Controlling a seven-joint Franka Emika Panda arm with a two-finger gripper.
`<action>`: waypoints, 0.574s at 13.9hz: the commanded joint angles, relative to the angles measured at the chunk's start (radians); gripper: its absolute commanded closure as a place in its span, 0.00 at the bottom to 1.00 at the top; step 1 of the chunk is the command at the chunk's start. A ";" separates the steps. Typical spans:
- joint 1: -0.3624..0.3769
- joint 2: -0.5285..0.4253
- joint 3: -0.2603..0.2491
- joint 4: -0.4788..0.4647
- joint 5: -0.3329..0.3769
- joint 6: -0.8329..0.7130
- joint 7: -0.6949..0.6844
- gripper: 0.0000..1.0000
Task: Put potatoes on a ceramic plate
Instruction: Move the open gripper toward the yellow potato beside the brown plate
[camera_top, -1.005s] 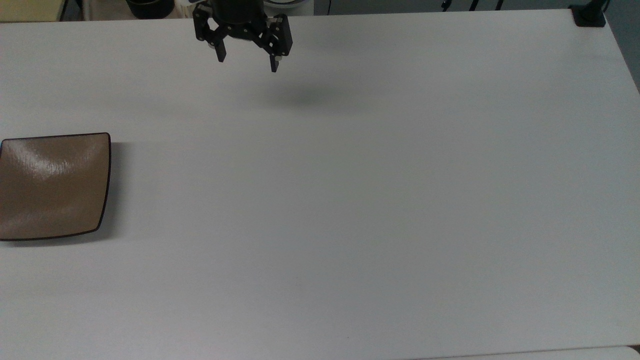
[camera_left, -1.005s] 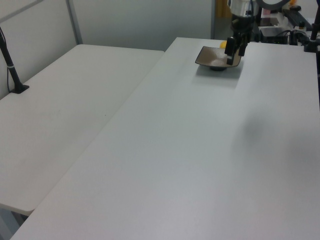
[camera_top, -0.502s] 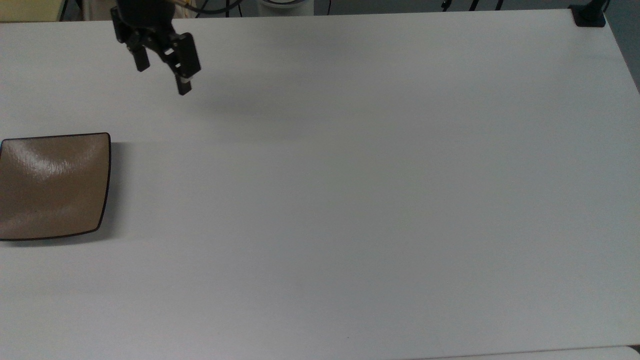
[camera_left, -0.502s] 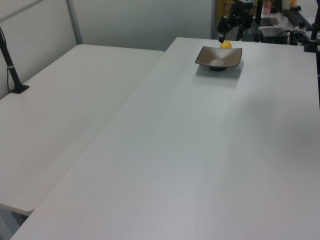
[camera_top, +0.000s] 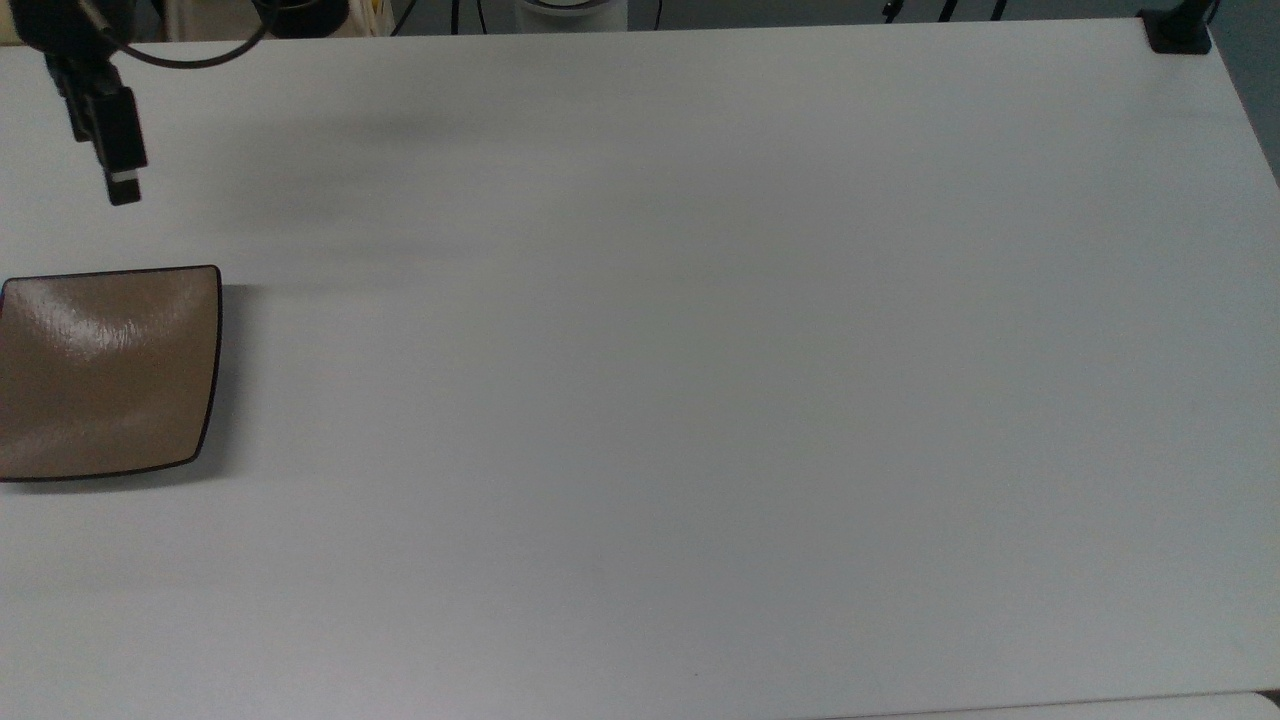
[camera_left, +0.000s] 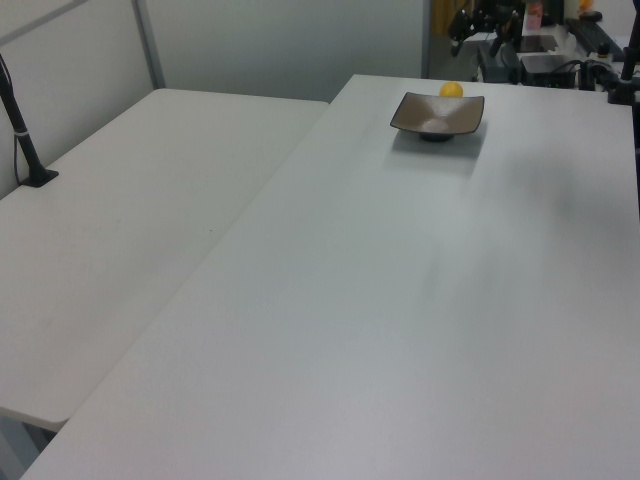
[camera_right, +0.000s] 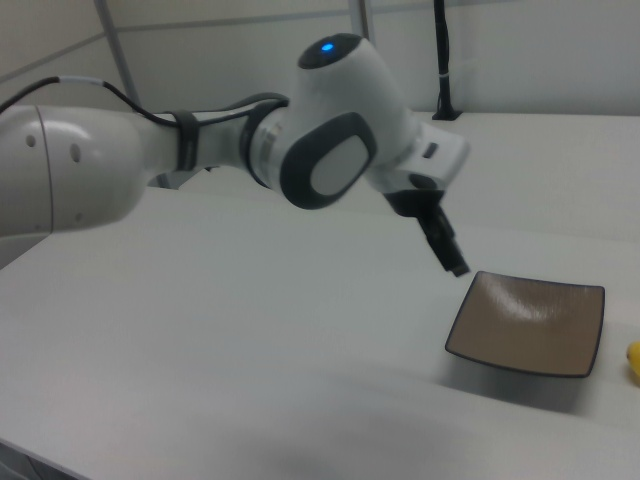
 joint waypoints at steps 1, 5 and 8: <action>-0.073 0.098 -0.005 0.103 0.001 0.045 0.092 0.00; -0.201 0.253 0.042 0.220 -0.001 0.183 0.130 0.00; -0.293 0.370 0.137 0.280 -0.010 0.298 0.130 0.00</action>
